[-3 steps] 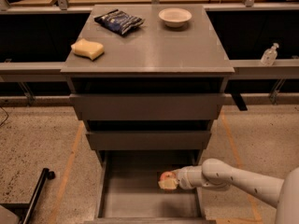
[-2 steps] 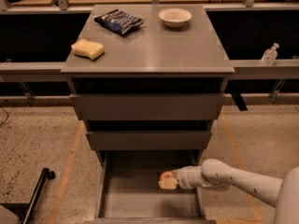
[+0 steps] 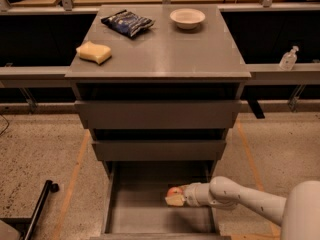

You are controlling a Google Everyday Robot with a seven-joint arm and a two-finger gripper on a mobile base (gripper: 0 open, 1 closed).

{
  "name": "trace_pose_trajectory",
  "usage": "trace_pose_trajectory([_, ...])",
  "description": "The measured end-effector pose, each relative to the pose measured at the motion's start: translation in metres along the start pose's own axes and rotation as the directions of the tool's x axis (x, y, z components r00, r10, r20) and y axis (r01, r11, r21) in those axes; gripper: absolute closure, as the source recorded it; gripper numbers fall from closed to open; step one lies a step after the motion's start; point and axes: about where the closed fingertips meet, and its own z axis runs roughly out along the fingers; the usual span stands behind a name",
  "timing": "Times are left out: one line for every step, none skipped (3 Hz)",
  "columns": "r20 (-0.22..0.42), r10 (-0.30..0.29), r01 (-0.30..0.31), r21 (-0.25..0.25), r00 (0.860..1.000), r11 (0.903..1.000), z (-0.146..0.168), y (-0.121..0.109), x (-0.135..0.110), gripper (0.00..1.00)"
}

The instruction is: Place apple into bottom drawer

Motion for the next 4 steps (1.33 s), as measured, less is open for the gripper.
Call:
trace_pose_trajectory([-0.015, -0.027, 0.027, -0.006, 1.000, 0.9996, 0.053, -0.004, 0.022, 1.00])
trace_pose_trajectory([-0.018, -0.038, 0.038, -0.005, 0.999, 0.9993, 0.057, -0.002, 0.025, 1.00])
trace_pose_trajectory([-0.029, -0.110, 0.110, 0.021, 0.994, 0.9937, 0.065, 0.005, 0.027, 1.00])
trace_pose_trajectory([-0.023, -0.155, 0.156, 0.025, 0.988, 0.9875, 0.085, 0.003, 0.041, 1.00])
